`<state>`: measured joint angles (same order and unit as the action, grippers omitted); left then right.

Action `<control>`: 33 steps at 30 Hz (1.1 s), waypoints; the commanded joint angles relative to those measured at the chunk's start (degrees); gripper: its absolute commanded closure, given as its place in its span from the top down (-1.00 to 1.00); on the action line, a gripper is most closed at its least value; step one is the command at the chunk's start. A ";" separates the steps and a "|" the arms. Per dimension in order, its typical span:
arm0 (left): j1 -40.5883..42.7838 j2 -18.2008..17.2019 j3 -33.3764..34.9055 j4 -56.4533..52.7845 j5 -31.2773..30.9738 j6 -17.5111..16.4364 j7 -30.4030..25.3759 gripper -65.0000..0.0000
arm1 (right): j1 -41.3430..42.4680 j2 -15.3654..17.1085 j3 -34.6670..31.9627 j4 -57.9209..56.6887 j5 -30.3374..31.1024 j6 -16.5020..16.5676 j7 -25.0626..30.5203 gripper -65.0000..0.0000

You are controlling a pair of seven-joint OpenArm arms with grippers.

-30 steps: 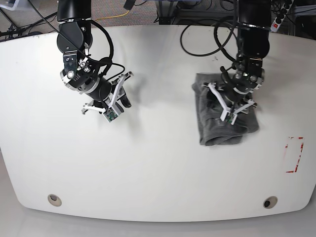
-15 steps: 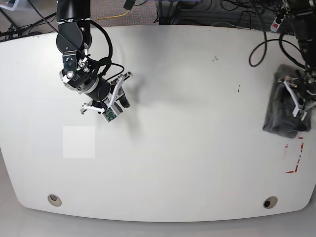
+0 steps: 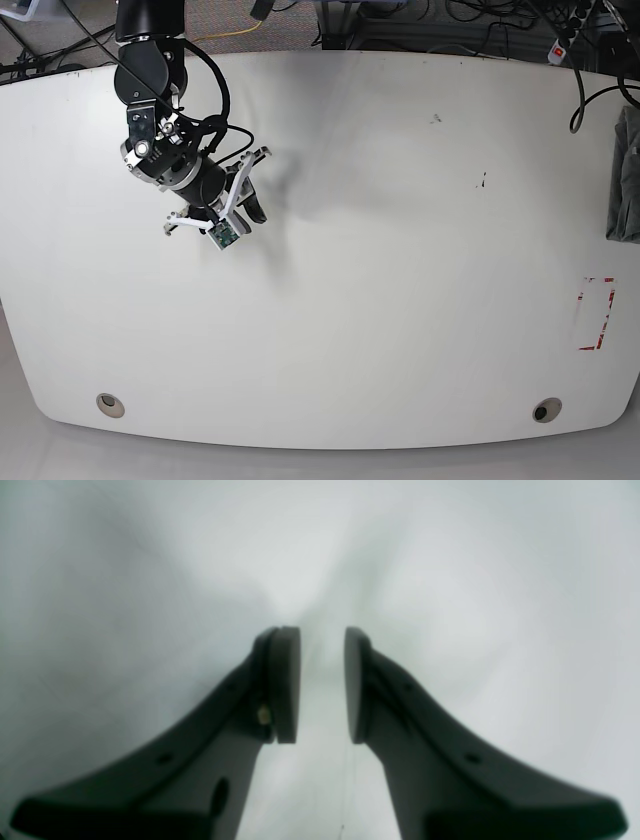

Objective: Fold the T-shirt properly

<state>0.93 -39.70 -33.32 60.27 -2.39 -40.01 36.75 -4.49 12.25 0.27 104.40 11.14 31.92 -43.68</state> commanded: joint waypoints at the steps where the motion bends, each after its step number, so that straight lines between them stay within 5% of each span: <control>1: -0.97 -1.75 -1.36 3.25 -0.11 0.01 -0.31 0.21 | 0.49 -0.51 0.03 2.90 0.78 -0.05 1.53 -0.58; 5: -0.53 -0.25 -1.10 11.42 -0.11 0.01 -0.31 0.21 | 0.32 -0.87 0.30 3.07 0.16 -0.05 1.62 -0.58; 13: 2.10 8.89 -1.18 29.88 0.15 0.01 -0.58 0.20 | 0.23 -0.78 0.47 2.63 0.07 -0.32 2.41 -0.58; 18: 2.63 16.36 2.86 37.18 0.15 0.01 -0.75 0.20 | -1.35 -0.87 5.05 1.23 -0.02 -0.32 9.62 -0.58; 23: 3.16 23.31 7.61 38.94 0.15 9.55 -6.47 0.20 | -1.97 -0.87 7.77 -3.78 -3.00 -0.58 19.81 -0.58; 26: 6.50 28.58 10.16 38.94 0.15 14.82 -16.75 0.21 | -2.59 -1.39 9.27 -7.48 -9.33 -0.58 27.29 -0.58; 33: 14.85 32.27 19.83 38.85 0.24 26.08 -31.87 0.22 | -6.28 -2.10 16.03 -12.40 -11.44 -0.58 40.65 -0.58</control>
<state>14.33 -6.63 -14.72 97.82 -1.58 -17.06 8.91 -10.59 10.02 14.79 92.09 -0.84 31.46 -7.14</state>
